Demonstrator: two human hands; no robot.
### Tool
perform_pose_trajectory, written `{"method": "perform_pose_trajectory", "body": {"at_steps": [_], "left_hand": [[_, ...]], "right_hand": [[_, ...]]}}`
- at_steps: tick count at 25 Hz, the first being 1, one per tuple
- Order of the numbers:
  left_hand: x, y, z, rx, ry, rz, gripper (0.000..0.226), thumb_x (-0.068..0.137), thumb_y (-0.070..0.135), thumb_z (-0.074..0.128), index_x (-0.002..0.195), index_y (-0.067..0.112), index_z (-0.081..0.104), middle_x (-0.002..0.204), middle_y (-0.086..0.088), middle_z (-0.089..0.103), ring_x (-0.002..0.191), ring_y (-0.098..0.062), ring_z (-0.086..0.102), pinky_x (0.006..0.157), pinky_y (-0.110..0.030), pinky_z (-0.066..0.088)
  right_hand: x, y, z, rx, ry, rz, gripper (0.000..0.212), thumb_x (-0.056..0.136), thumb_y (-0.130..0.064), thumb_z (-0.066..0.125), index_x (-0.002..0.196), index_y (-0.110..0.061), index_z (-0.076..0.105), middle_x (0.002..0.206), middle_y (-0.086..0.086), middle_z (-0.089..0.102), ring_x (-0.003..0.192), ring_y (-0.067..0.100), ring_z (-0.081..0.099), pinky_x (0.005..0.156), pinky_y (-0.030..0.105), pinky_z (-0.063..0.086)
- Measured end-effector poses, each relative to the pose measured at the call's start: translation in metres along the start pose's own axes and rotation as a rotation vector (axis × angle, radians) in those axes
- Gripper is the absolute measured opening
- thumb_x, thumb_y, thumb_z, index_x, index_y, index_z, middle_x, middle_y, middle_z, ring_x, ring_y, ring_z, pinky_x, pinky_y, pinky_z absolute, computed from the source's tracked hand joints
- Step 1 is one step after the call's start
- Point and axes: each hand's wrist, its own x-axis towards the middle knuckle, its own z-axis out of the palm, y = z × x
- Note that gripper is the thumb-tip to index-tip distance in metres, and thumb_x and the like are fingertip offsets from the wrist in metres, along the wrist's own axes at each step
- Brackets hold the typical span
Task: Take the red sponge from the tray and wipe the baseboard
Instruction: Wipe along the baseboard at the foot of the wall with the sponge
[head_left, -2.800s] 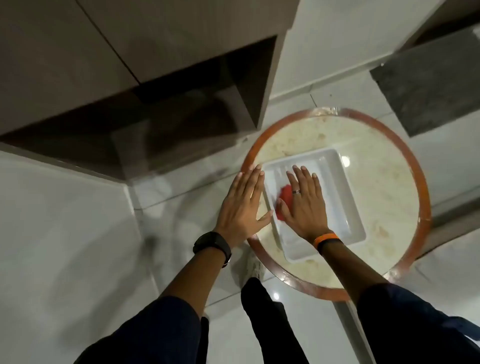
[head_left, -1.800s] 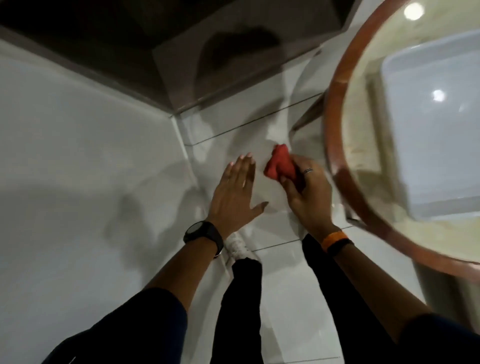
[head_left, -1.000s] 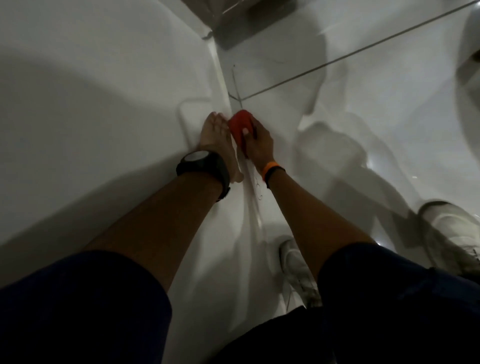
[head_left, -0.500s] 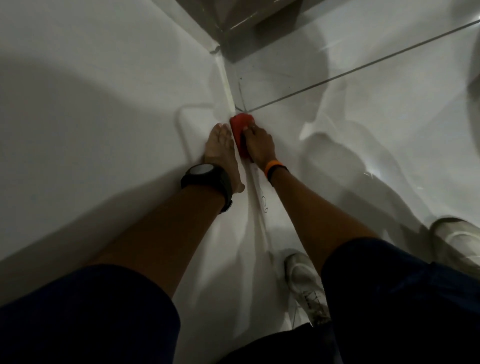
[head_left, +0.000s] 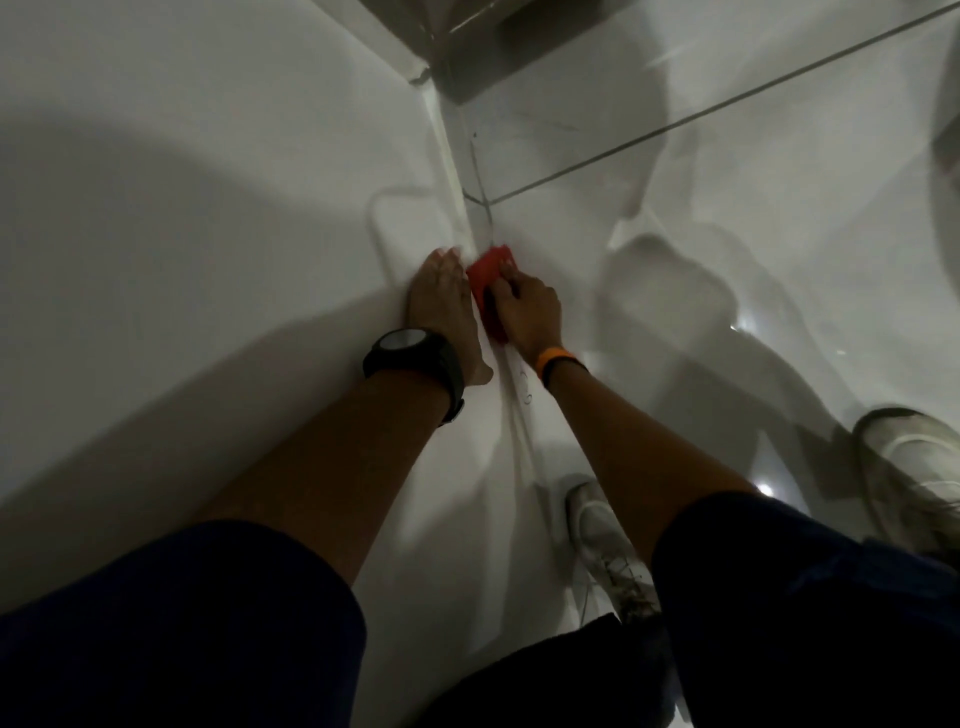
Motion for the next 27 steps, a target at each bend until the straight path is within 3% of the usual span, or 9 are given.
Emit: {"method": "perform_pose_trajectory", "body": {"at_steps": [2, 4, 6, 7, 8, 10, 16, 20, 27], "left_hand": [[-0.005, -0.001, -0.001, 0.023, -0.005, 0.011, 0.111, 0.092, 0.078, 0.033, 0.161, -0.001, -0.002, 0.168, -0.022, -0.007, 0.158, -0.034, -0.008, 0.127, -0.045, -0.008], [-0.009, -0.003, -0.002, 0.048, -0.003, 0.016, 0.110, 0.093, 0.078, 0.032, 0.161, -0.001, -0.002, 0.168, -0.022, -0.007, 0.158, -0.034, -0.007, 0.127, -0.045, -0.008], [-0.009, -0.004, 0.000, 0.050, 0.004, 0.027, 0.109, 0.093, 0.077, 0.033, 0.161, -0.001, -0.001, 0.168, -0.022, -0.006, 0.158, -0.034, -0.007, 0.127, -0.045, -0.008], [-0.009, -0.004, 0.002, 0.050, 0.006, 0.028, 0.109, 0.093, 0.077, 0.033, 0.161, -0.001, -0.001, 0.168, -0.022, -0.006, 0.158, -0.034, -0.007, 0.127, -0.046, -0.008], [-0.008, -0.004, 0.003, 0.055, 0.006, 0.026, 0.110, 0.093, 0.077, 0.034, 0.161, -0.001, -0.001, 0.168, -0.022, -0.007, 0.158, -0.034, -0.007, 0.127, -0.046, -0.008], [-0.009, -0.001, 0.005, 0.076, -0.005, 0.043, 0.111, 0.092, 0.078, 0.033, 0.161, -0.002, -0.003, 0.168, -0.023, -0.008, 0.158, -0.035, -0.007, 0.127, -0.047, -0.007], [-0.016, 0.013, 0.014, 0.132, -0.023, 0.096, 0.109, 0.093, 0.078, 0.029, 0.161, -0.002, -0.001, 0.167, -0.023, -0.007, 0.158, -0.036, -0.006, 0.127, -0.048, -0.008], [-0.013, 0.011, 0.014, 0.126, -0.020, 0.081, 0.109, 0.093, 0.079, 0.029, 0.161, -0.001, -0.001, 0.168, -0.022, -0.007, 0.158, -0.035, -0.006, 0.126, -0.047, -0.008], [-0.019, 0.015, 0.008, 0.154, -0.042, 0.119, 0.105, 0.095, 0.076, 0.025, 0.161, -0.001, -0.001, 0.168, -0.022, -0.006, 0.158, -0.036, -0.006, 0.127, -0.047, -0.009]], "right_hand": [[-0.027, 0.024, -0.006, -0.101, -0.034, 0.054, 0.038, 0.096, -0.031, 0.047, 0.067, -0.009, 0.059, 0.059, 0.010, 0.059, 0.055, 0.026, 0.055, 0.067, 0.040, 0.054], [-0.027, 0.028, -0.009, -0.176, -0.072, 0.044, 0.041, 0.097, -0.024, 0.048, 0.057, -0.015, 0.045, 0.052, 0.000, 0.047, 0.049, 0.018, 0.044, 0.065, 0.034, 0.045], [-0.009, 0.020, -0.008, -0.163, -0.122, 0.051, 0.032, 0.102, -0.026, 0.044, 0.074, -0.020, 0.058, 0.062, -0.002, 0.053, 0.058, 0.017, 0.049, 0.075, 0.035, 0.045], [-0.005, 0.016, -0.006, -0.101, -0.168, 0.062, 0.026, 0.103, -0.028, 0.041, 0.100, -0.021, 0.065, 0.077, 0.001, 0.063, 0.069, 0.019, 0.057, 0.082, 0.037, 0.048], [-0.006, 0.016, -0.001, -0.037, -0.191, 0.063, 0.036, 0.104, -0.031, 0.039, 0.135, -0.024, 0.058, 0.100, 0.007, 0.070, 0.087, 0.024, 0.064, 0.095, 0.039, 0.050], [-0.037, 0.029, 0.006, 0.021, -0.174, 0.087, 0.056, 0.104, -0.036, 0.038, 0.158, -0.028, 0.028, 0.134, 0.014, 0.066, 0.116, 0.033, 0.065, 0.112, 0.046, 0.048], [-0.078, 0.071, 0.007, -0.017, -0.237, 0.242, 0.043, 0.110, -0.035, 0.030, 0.145, -0.020, 0.049, 0.108, 0.017, 0.067, 0.090, 0.030, 0.066, 0.083, 0.037, 0.054], [-0.043, 0.049, 0.014, 0.009, -0.242, 0.033, 0.056, 0.110, -0.025, 0.034, 0.162, -0.024, 0.014, 0.159, 0.017, 0.040, 0.126, 0.036, 0.059, 0.102, 0.033, 0.047], [-0.129, 0.102, 0.017, 0.043, -0.234, 0.225, 0.057, 0.109, -0.027, 0.041, 0.161, -0.024, 0.019, 0.160, 0.017, 0.040, 0.139, 0.037, 0.050, 0.119, 0.044, 0.041]]}}
